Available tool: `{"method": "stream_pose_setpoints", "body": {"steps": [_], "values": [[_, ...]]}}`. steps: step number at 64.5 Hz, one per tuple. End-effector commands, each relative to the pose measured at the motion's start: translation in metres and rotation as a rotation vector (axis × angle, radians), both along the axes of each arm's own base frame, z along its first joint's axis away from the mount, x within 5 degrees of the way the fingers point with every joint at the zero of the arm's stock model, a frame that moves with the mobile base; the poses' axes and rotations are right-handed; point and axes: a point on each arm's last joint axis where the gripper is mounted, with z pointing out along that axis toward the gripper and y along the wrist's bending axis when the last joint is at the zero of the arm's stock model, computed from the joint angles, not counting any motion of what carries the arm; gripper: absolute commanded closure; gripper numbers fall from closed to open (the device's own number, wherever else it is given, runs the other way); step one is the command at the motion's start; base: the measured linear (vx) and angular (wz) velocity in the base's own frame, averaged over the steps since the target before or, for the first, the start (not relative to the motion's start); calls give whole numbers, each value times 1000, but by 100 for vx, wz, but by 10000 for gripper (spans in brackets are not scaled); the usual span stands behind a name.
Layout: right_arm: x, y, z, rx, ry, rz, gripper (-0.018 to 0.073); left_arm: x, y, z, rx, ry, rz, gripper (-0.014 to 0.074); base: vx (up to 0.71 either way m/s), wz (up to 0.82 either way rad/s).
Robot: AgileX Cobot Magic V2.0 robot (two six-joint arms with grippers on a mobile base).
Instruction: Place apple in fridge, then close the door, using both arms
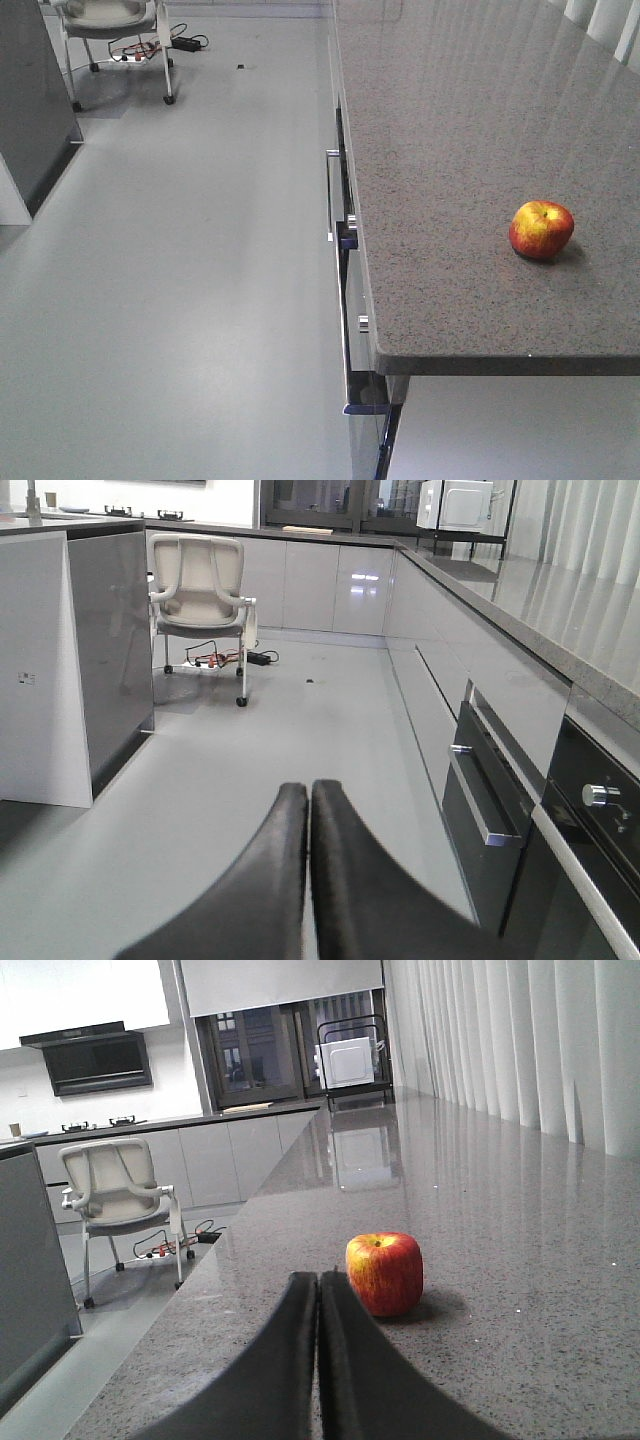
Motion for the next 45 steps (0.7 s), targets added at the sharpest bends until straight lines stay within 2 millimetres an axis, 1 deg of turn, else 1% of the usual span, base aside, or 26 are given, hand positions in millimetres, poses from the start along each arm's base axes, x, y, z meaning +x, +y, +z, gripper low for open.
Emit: {"method": "stream_pose_setpoints", "body": {"steps": [1,45], "values": [[-2,0,2,-10,-73,-7,563,0,0,-2,-7,-55,2,603,0,0],[-2,0,2,-10,-73,-7,563,0,0,-2,-7,-55,2,603,0,0]]}}
